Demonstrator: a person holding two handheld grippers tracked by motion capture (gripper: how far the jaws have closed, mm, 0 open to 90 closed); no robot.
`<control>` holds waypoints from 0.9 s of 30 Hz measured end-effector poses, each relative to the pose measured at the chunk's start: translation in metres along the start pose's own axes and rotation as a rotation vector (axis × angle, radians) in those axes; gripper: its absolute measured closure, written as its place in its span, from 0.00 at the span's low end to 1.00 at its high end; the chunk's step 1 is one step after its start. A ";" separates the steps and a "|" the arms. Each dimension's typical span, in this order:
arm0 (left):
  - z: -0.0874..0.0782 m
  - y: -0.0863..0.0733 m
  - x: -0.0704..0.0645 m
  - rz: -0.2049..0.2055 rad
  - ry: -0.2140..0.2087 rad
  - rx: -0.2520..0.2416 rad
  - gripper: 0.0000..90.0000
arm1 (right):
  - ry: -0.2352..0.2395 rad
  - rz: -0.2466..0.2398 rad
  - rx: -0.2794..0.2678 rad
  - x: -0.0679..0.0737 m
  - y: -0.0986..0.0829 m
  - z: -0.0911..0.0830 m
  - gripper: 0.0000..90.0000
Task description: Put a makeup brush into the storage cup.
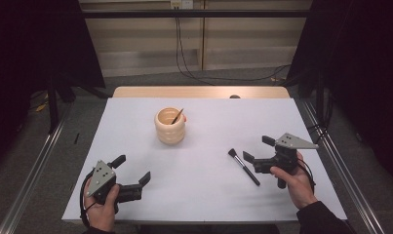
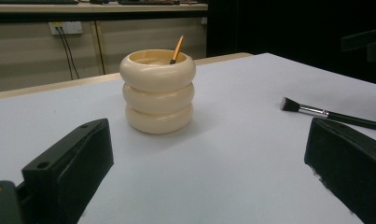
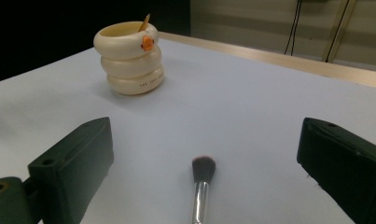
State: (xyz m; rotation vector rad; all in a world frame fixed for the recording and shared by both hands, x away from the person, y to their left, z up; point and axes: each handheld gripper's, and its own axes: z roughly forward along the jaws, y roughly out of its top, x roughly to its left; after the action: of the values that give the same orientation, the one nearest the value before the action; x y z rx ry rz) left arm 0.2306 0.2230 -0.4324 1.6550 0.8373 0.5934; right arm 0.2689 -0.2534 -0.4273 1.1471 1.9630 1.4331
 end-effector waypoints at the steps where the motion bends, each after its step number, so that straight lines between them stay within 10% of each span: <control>1: 0.000 0.000 0.000 0.000 0.002 -0.002 0.01 | 0.007 -0.004 0.014 -0.001 0.001 0.002 0.04; 27: 0.001 0.001 0.001 0.014 -0.002 -0.004 0.01 | 0.086 -0.122 0.385 -0.010 0.038 0.041 0.15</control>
State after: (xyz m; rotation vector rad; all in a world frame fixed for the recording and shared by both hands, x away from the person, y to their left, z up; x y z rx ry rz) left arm 0.2319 0.2231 -0.4316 1.6584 0.8230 0.6021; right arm 0.3188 -0.2346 -0.4074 1.1110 2.3969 1.0876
